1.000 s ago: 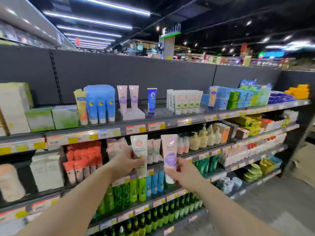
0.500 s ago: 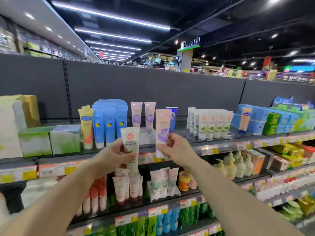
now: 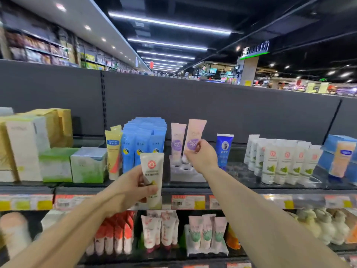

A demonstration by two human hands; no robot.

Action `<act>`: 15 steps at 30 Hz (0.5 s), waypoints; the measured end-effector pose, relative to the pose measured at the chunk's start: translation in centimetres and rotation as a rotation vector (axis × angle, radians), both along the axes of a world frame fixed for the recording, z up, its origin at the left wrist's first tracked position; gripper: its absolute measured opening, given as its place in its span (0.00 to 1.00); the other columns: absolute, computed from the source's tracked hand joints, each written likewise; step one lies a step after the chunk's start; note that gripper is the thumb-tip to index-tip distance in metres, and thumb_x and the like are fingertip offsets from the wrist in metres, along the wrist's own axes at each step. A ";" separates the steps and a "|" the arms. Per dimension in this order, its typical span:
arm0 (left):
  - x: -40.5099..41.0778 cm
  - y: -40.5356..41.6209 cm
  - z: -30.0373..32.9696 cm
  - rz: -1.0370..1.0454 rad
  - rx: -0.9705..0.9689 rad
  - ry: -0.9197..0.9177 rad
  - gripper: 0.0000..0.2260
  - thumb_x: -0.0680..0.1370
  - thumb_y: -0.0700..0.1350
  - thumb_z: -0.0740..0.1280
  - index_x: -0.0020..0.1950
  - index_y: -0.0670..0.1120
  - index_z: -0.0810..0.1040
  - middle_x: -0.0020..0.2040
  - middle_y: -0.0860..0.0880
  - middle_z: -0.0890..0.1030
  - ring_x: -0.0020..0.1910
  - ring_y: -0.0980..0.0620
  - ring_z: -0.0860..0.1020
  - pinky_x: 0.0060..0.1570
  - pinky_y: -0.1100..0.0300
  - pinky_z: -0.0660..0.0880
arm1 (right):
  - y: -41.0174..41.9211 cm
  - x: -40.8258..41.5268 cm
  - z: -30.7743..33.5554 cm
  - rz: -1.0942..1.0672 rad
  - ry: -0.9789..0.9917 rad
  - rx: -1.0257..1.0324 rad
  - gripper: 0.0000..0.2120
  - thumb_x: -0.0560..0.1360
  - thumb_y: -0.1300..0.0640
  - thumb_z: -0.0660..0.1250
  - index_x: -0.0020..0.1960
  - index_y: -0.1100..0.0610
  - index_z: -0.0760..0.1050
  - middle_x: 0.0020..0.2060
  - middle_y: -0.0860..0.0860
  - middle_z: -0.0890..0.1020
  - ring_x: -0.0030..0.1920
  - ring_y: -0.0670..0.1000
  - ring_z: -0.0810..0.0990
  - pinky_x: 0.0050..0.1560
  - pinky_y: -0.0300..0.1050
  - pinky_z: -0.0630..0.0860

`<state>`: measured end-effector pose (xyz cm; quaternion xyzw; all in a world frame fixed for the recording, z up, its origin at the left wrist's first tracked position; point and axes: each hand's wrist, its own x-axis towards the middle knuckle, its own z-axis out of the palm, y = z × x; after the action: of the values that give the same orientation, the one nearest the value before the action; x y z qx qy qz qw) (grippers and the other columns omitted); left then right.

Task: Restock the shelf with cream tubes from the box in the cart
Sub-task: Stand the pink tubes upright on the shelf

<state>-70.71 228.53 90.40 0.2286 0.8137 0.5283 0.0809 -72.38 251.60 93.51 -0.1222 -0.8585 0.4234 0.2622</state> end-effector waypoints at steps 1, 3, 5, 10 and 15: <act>-0.3 0.0 -0.2 0.006 -0.004 0.004 0.12 0.74 0.40 0.73 0.51 0.54 0.75 0.42 0.52 0.83 0.43 0.56 0.83 0.46 0.56 0.81 | 0.1 -0.7 -0.1 -0.010 -0.013 0.004 0.11 0.75 0.53 0.70 0.55 0.51 0.72 0.52 0.46 0.81 0.45 0.46 0.76 0.40 0.36 0.70; -0.3 -0.1 -0.5 0.009 0.001 0.008 0.12 0.74 0.39 0.73 0.49 0.54 0.75 0.38 0.54 0.82 0.40 0.59 0.82 0.44 0.58 0.82 | 0.3 -1.9 -0.4 -0.024 -0.034 -0.012 0.11 0.75 0.55 0.70 0.55 0.53 0.73 0.52 0.48 0.81 0.45 0.46 0.75 0.42 0.36 0.69; -0.2 -0.2 -0.8 -0.025 0.045 -0.026 0.11 0.73 0.39 0.73 0.48 0.54 0.77 0.39 0.52 0.82 0.42 0.53 0.83 0.47 0.50 0.82 | 0.5 -3.0 -0.8 -0.021 -0.052 -0.036 0.13 0.75 0.55 0.71 0.57 0.55 0.74 0.54 0.50 0.81 0.48 0.48 0.77 0.46 0.40 0.71; -0.4 -0.4 -0.9 -0.056 0.112 -0.067 0.14 0.67 0.45 0.74 0.51 0.55 0.78 0.46 0.43 0.82 0.48 0.42 0.82 0.50 0.39 0.79 | 0.5 -4.5 -1.6 -0.056 -0.115 -0.004 0.17 0.75 0.53 0.71 0.61 0.55 0.73 0.57 0.51 0.80 0.56 0.52 0.78 0.53 0.46 0.75; -1.2 -0.2 -1.0 -0.052 0.078 -0.069 0.14 0.72 0.42 0.74 0.54 0.54 0.77 0.51 0.43 0.83 0.51 0.43 0.83 0.51 0.42 0.80 | 0.7 -5.0 -1.5 -0.056 -0.171 0.125 0.15 0.76 0.52 0.70 0.59 0.56 0.71 0.56 0.53 0.78 0.55 0.52 0.78 0.52 0.46 0.76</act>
<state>-71.87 228.29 89.40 0.2344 0.7829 0.5650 0.1136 -77.42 252.28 92.06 -0.1653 -0.8987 0.3495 0.2071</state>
